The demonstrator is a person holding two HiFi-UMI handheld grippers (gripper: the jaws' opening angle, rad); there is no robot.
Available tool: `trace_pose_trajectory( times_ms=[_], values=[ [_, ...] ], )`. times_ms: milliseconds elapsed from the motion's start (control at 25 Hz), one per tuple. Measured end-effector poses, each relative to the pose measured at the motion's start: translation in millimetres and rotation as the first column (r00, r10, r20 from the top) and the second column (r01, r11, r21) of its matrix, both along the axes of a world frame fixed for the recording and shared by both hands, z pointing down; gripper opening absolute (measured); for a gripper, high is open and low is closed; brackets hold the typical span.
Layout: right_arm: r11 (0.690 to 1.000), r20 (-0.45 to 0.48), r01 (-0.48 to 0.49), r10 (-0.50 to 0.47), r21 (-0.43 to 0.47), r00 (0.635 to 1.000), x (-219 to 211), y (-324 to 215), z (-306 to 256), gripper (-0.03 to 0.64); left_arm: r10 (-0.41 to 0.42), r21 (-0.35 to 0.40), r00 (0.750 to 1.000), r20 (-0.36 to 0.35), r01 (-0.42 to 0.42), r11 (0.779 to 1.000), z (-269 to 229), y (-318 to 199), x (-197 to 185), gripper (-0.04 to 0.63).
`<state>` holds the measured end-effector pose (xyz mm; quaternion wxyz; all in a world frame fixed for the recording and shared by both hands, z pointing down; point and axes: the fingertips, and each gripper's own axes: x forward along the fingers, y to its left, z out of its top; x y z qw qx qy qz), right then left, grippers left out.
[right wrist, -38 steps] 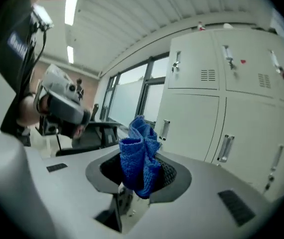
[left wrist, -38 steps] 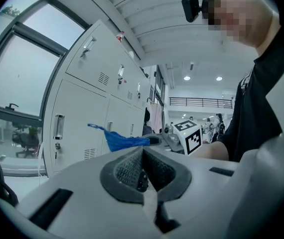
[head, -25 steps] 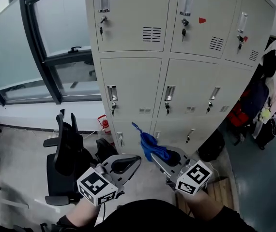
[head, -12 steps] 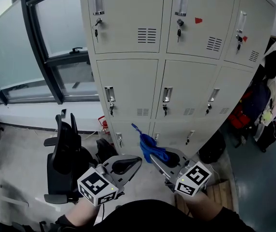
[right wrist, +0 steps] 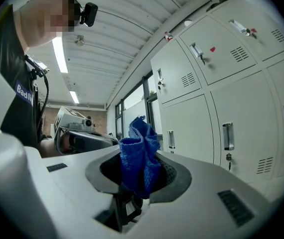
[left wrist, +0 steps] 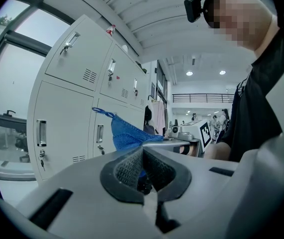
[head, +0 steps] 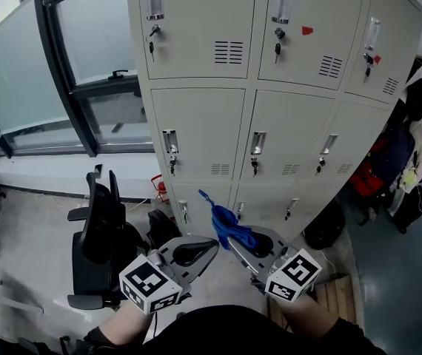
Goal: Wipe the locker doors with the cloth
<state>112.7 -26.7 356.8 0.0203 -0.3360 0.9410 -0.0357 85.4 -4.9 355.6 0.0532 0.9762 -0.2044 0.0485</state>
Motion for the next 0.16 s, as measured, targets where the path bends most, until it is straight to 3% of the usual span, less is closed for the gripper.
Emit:
trace_pose_trajectory(
  times_ms=[160],
  values=[
    [1.000,0.004,-0.002,0.002,-0.006,1.000,-0.6,2.2,2.8,0.103,0.008,-0.008,1.000,-0.010,-0.008,1.000,0.5,4.2,1.5,0.008]
  ],
)
